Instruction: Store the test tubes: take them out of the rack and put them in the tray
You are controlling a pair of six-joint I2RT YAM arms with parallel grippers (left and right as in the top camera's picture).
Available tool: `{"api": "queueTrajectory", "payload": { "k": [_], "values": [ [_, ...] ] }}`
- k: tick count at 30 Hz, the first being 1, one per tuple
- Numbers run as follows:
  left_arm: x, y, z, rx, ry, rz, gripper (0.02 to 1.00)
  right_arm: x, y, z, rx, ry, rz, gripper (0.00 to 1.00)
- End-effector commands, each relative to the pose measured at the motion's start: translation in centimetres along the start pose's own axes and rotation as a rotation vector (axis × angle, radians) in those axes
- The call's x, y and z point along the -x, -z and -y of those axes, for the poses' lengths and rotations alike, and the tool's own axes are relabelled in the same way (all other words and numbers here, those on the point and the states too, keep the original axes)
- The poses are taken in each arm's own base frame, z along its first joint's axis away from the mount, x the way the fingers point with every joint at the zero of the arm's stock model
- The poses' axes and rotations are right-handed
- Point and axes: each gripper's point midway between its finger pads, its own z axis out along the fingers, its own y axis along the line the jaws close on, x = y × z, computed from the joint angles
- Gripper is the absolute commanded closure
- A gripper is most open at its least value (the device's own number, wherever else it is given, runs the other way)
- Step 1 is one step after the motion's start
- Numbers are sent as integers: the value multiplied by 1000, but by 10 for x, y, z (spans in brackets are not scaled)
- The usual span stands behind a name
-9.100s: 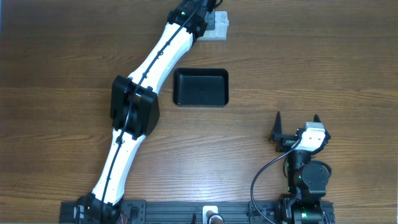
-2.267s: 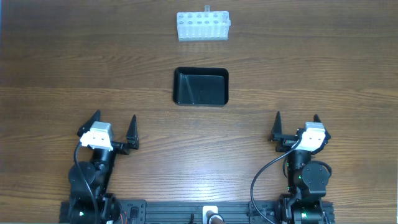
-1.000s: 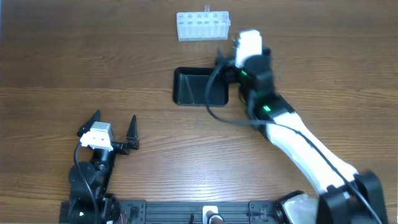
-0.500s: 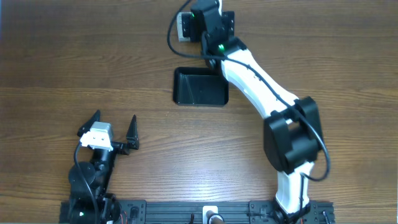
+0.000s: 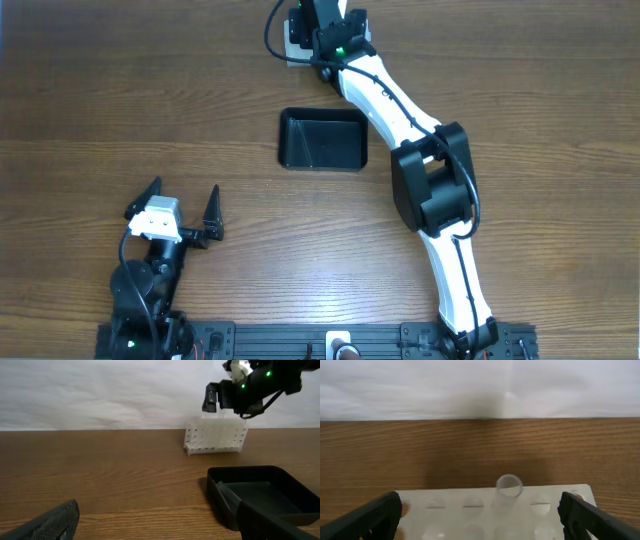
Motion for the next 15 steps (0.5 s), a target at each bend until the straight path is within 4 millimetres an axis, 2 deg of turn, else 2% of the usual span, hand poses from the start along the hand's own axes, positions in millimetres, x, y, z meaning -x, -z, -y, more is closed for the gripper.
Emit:
{"api": "queueTrajectory", "payload": {
  "k": [1,11,13,15],
  "values": [
    [-2,0,0,-5,-14,-1,18,6,-8,7,-23,-22,25,25],
    [-2,0,0,-5,-14,-1,18,6,-10,6,-20,-17,34,253],
    [-2,0,0,-5,-14,-1,18,6,-10,6,-20,-13,33,314],
    [-2,0,0,-5,-14,-1,18,6,-10,6,-21,-6,33,424]
  ]
}}
